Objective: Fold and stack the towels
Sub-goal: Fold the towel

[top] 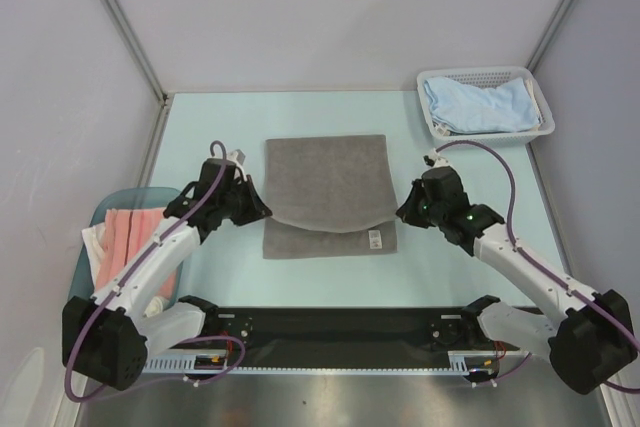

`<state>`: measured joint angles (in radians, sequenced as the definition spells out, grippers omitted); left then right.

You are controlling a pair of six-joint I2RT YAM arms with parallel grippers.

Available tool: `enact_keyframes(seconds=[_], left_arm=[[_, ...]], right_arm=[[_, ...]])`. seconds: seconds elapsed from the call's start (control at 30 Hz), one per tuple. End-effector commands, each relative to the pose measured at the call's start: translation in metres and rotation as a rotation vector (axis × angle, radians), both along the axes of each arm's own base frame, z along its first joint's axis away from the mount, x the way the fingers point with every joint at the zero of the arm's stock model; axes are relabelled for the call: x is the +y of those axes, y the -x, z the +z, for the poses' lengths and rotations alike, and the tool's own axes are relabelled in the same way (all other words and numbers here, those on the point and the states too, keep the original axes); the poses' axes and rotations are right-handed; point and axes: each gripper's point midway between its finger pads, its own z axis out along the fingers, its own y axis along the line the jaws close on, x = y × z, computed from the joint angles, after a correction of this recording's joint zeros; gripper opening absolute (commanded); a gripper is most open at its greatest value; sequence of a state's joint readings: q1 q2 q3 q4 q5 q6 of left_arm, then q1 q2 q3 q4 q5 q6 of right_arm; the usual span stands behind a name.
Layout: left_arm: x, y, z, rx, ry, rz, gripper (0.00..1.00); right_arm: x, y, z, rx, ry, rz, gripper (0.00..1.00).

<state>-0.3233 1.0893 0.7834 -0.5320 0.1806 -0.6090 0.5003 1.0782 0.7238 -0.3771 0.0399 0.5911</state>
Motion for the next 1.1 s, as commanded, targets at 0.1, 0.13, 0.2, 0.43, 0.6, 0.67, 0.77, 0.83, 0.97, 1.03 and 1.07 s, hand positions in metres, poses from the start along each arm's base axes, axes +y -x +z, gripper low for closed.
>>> enact_keyframes(seconds=[0.1,0.13,0.2,0.43,0.6,0.67,0.77,0.83,0.97,1.03,1.07], left_arm=[[0.007,0.006,0.015,-0.036,-0.003,0.005,0.00],[0.007,0.008,0.010,-0.026,-0.006,0.004,0.00],[0.008,0.010,0.007,-0.020,-0.008,0.006,0.00],[0.009,0.022,-0.012,0.021,-0.008,-0.001,0.00],[0.008,0.033,-0.036,0.075,0.001,-0.008,0.00],[0.008,0.037,-0.048,0.099,0.001,-0.010,0.00],[0.009,0.042,-0.064,0.144,-0.004,-0.009,0.00],[0.006,0.038,-0.061,0.136,0.008,-0.014,0.00],[0.004,0.021,-0.045,0.100,-0.005,-0.012,0.00],[0.004,0.004,-0.033,0.077,0.002,0.001,0.00],[0.005,-0.004,-0.026,0.067,0.011,0.007,0.00]], right_arm=[[-0.004,0.007,0.018,-0.028,0.006,-0.003,0.00],[-0.003,0.008,0.015,-0.023,0.005,0.000,0.00],[-0.003,0.013,0.008,-0.007,0.003,0.002,0.00],[-0.002,0.029,-0.014,0.040,-0.002,0.010,0.00],[0.001,0.038,-0.034,0.074,-0.006,0.024,0.00],[0.002,0.044,-0.048,0.106,0.005,0.028,0.00],[0.002,0.048,-0.064,0.137,0.017,0.031,0.00],[0.002,0.045,-0.063,0.129,0.022,0.034,0.00],[-0.001,0.025,-0.050,0.096,0.029,0.019,0.00],[-0.003,0.007,-0.035,0.055,0.019,0.014,0.00],[-0.004,0.000,-0.028,0.043,0.019,0.013,0.00]])
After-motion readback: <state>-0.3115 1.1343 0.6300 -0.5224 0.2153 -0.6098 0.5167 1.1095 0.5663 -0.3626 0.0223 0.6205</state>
